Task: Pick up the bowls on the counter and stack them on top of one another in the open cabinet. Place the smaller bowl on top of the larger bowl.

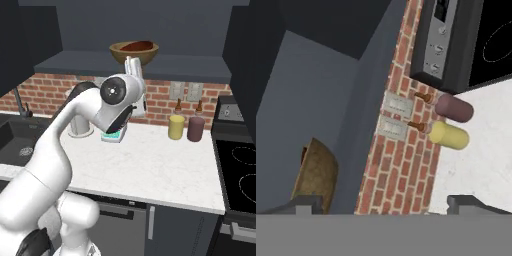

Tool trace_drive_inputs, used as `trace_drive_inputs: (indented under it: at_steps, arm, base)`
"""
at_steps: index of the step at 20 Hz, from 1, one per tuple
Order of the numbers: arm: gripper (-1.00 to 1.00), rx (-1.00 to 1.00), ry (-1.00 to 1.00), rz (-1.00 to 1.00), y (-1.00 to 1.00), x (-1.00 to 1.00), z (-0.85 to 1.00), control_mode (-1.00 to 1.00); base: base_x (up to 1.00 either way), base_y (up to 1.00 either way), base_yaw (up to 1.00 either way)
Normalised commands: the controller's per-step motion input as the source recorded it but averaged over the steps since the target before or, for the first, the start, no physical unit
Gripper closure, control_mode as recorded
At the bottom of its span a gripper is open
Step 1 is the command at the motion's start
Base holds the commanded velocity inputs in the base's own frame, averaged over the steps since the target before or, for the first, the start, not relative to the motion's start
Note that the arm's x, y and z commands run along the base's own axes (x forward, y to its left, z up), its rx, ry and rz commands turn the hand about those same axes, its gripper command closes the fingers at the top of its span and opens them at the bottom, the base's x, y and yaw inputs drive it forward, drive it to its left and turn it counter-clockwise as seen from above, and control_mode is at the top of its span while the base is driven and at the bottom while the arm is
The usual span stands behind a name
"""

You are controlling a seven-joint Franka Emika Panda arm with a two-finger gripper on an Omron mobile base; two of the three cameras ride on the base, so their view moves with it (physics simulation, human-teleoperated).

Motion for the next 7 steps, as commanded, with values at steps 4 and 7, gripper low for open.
trace_drive_inputs:
  at_steps: [4,7]
  arm:
    - [-1.00,-0.15,0.11,0.03,0.01,-1.00,-1.00,-1.00]
    - [-1.00,-0.29,0.06,0.15,0.58,-1.00,-1.00,-1.00]
  base:
    - [0.00,0.00,0.00]
    - [0.00,0.00,0.00]
